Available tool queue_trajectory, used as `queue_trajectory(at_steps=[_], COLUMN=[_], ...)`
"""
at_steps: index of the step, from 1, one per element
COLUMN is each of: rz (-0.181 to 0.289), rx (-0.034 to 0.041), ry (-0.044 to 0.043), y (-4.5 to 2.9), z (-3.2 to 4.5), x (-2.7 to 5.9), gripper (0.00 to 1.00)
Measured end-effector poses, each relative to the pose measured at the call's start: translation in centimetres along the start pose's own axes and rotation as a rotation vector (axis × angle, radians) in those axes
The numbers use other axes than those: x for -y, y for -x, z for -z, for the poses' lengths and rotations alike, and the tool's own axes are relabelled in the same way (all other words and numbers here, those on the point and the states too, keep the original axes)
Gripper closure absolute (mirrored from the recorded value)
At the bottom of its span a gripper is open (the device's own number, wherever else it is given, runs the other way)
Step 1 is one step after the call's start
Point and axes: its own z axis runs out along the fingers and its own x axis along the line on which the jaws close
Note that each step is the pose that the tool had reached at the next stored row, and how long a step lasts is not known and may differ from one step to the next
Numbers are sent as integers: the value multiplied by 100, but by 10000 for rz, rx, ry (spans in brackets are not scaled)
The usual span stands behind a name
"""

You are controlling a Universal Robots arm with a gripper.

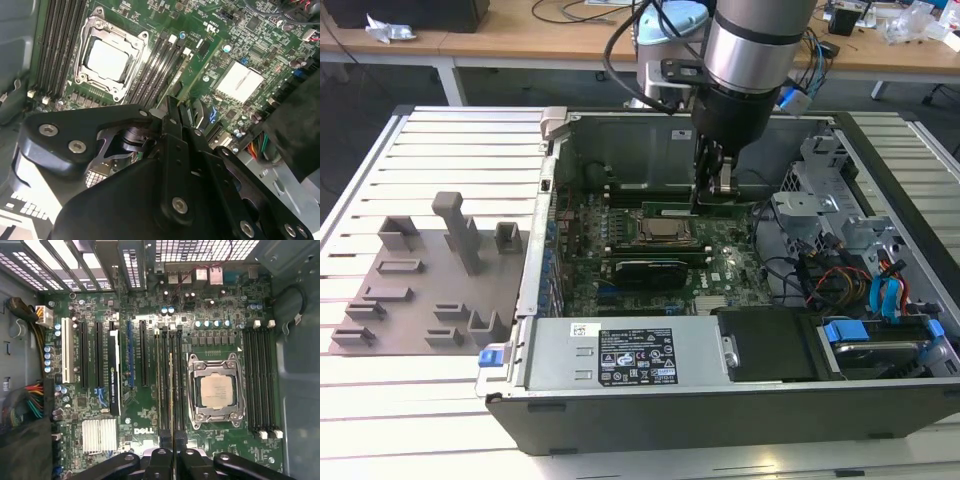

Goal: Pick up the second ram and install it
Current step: 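Insert the second ram into the second slot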

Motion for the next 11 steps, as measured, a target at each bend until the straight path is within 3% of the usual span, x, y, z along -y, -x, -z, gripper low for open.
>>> queue_trajectory(at_steps=[11], rz=[0], rx=[-1], ry=[0], y=[-5], z=[-238], x=[14], gripper=[87])
